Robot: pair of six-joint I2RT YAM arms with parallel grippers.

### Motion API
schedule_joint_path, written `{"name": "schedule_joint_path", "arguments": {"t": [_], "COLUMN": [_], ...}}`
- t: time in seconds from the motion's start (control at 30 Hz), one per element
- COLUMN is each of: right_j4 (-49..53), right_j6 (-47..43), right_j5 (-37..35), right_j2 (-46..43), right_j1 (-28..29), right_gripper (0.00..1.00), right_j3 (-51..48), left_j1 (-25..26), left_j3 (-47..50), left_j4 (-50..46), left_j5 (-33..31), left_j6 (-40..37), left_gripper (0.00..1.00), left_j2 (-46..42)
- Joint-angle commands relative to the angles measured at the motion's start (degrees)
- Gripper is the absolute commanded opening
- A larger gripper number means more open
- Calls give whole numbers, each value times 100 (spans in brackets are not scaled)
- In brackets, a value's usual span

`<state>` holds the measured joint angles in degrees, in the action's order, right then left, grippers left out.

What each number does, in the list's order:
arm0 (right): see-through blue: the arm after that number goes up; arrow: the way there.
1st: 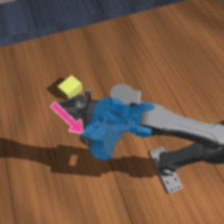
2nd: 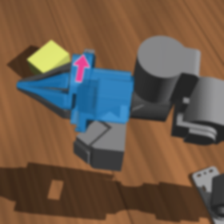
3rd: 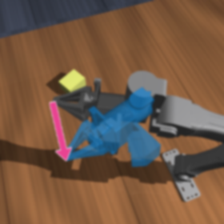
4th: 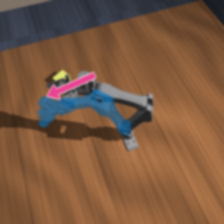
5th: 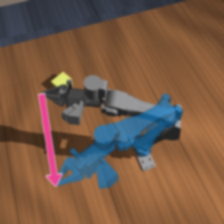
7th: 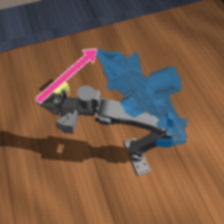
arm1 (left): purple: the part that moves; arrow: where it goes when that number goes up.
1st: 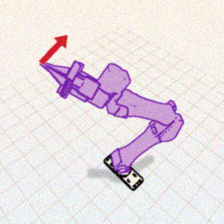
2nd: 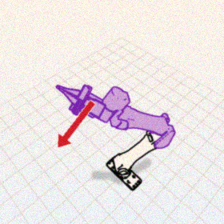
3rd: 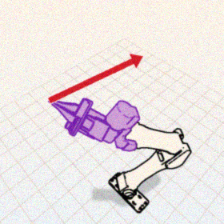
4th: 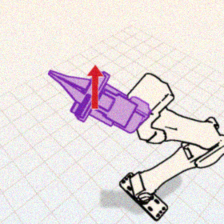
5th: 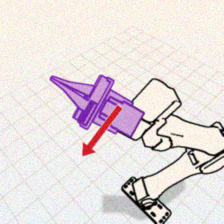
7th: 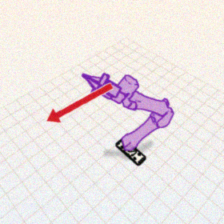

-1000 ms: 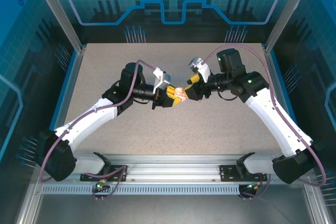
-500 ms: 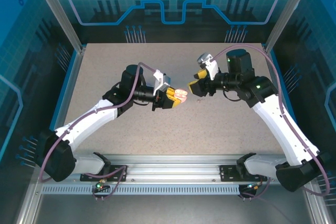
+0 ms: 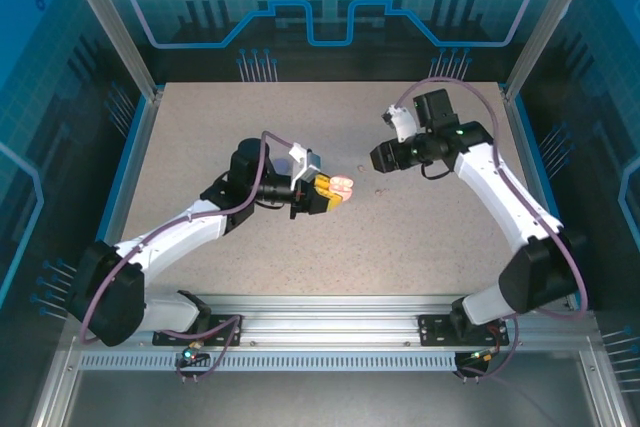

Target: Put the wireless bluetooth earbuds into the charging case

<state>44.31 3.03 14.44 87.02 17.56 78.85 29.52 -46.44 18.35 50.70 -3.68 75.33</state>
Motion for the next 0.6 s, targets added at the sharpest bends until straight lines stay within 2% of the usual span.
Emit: {"name": "schedule_joint_path", "arguments": {"t": [0.0, 0.17, 0.57], "right_j4": [195, 120, 382], "right_j6": [5, -193, -659], "right_j5": [-117, -104, -277], "right_j2": [433, 1210, 2803], "right_j1": [-53, -45, 133], "right_gripper": [56, 52, 52], "right_j3": [86, 246, 1326], "left_j1": [-53, -67, -95], "left_j3": [168, 379, 493], "left_j4": [651, 934, 1012], "left_j5": [-13, -160, -357], "left_j6": [357, 535, 664], "left_gripper": [1, 1, 8], "left_j2": [10, -61, -185]}}
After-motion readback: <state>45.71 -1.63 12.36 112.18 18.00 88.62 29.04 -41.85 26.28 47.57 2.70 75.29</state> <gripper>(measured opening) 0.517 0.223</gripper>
